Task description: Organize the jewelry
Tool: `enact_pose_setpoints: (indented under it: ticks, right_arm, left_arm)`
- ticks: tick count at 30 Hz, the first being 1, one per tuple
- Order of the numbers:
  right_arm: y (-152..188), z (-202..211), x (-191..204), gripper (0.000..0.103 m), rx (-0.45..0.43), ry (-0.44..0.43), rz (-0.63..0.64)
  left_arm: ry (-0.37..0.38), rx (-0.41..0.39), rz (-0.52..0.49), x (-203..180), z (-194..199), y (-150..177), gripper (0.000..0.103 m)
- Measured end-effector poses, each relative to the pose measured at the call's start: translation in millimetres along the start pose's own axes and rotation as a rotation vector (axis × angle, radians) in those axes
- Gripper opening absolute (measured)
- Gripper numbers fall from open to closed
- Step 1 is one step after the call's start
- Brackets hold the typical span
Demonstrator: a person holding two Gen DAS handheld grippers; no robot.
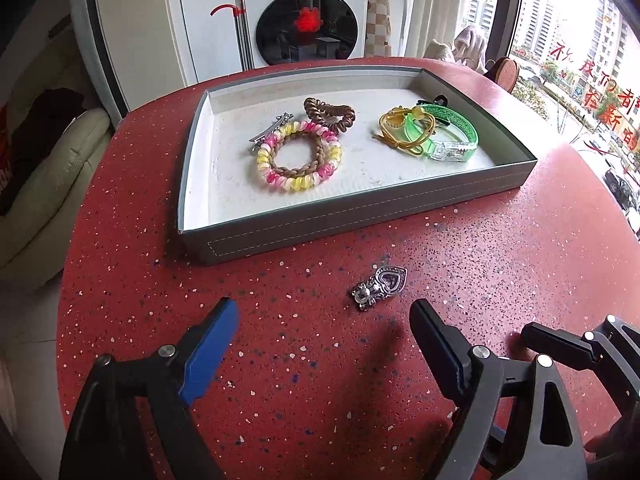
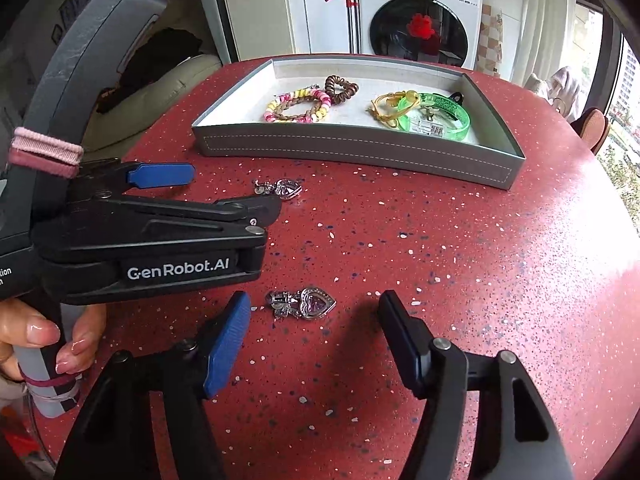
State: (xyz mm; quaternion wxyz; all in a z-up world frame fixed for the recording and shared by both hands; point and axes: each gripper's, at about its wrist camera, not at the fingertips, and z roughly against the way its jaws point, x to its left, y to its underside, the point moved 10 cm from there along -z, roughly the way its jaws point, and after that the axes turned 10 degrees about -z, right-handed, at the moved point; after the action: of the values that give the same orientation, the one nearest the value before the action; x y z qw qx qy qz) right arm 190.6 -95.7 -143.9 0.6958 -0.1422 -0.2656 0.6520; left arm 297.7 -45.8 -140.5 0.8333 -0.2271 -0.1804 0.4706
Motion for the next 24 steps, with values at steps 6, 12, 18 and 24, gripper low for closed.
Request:
enact_pose_setpoints:
  ticks: [6,12,18,24]
  right_arm:
    - [-1.6,-3.5,3.7,0.06,-0.026,0.037,0.053]
    - [-1.6,-2.8,9.4,0.039,-0.039,0.036,0.087]
    - [-0.6,-1.2,7.5,0.035,-0.045,0.032,0.075]
    - [-1.0,1.3,-0.6,0.035,-0.04,0.016,0.032]
  left_arm:
    - [0.011,0.002,-0.015,-6.8,-4.2,-3.8,0.095]
    - [0.019,0.006,-0.026,-13.7,-5.8,-6.5,0.083]
    - [0.023,0.007,-0.039,-20.2,-4.6,-9.4,0.071]
    - [0.032,0.01,-0.047,-24.9,-3.1,-10.6,0.054]
